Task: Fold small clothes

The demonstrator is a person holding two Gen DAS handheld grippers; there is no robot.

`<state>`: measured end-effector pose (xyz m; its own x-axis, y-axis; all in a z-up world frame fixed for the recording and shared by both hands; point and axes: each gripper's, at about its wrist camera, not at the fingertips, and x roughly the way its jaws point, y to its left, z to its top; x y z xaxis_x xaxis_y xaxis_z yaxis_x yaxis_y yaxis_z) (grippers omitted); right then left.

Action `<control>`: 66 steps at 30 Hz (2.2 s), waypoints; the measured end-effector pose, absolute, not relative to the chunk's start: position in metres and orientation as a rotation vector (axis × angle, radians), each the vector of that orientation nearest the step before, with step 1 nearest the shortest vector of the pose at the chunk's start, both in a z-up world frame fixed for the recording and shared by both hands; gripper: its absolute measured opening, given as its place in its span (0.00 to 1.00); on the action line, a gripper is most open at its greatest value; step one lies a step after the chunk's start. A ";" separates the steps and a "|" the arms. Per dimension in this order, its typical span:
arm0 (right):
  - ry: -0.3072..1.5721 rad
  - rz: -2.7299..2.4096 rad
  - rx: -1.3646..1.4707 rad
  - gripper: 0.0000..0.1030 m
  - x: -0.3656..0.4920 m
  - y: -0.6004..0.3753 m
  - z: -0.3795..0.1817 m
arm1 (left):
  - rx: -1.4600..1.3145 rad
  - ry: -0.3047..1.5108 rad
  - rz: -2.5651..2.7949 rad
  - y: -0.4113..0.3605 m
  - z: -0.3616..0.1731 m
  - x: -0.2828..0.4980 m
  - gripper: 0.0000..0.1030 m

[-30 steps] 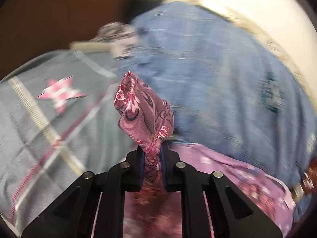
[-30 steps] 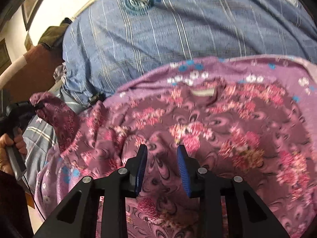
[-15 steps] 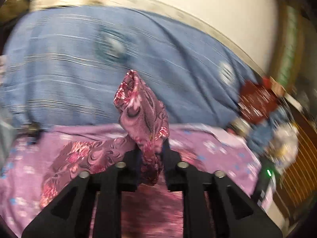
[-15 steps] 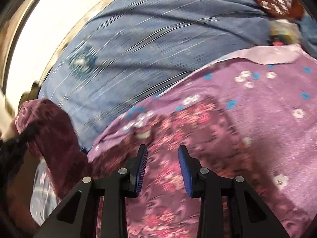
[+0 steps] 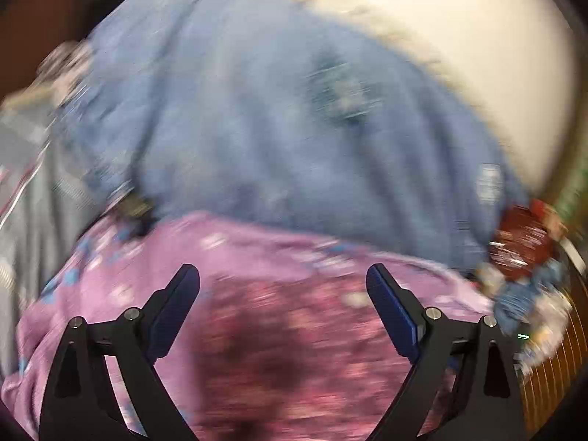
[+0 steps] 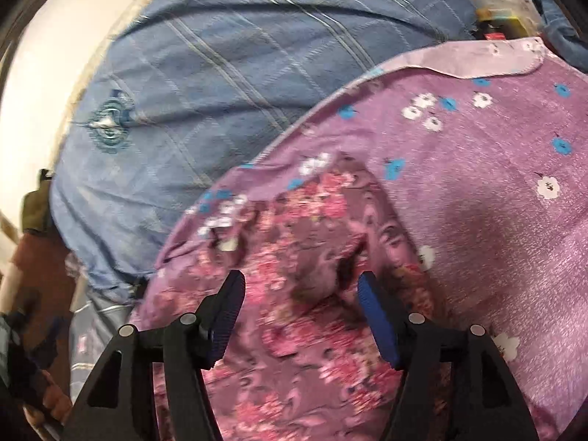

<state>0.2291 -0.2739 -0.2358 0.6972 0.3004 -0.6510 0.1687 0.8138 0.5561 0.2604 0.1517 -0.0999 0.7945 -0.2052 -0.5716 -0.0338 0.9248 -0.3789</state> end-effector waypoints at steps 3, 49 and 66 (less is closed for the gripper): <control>0.827 0.024 0.666 0.65 0.236 -0.285 -0.247 | -0.386 0.780 0.050 0.175 -0.145 0.277 0.89; 0.871 0.012 0.039 0.37 0.226 -0.175 -0.231 | 0.134 0.863 0.117 0.061 -0.194 0.240 0.93; 0.547 -0.056 -0.088 0.44 0.080 -0.172 -0.094 | 0.092 0.580 -0.008 0.025 -0.083 0.069 0.93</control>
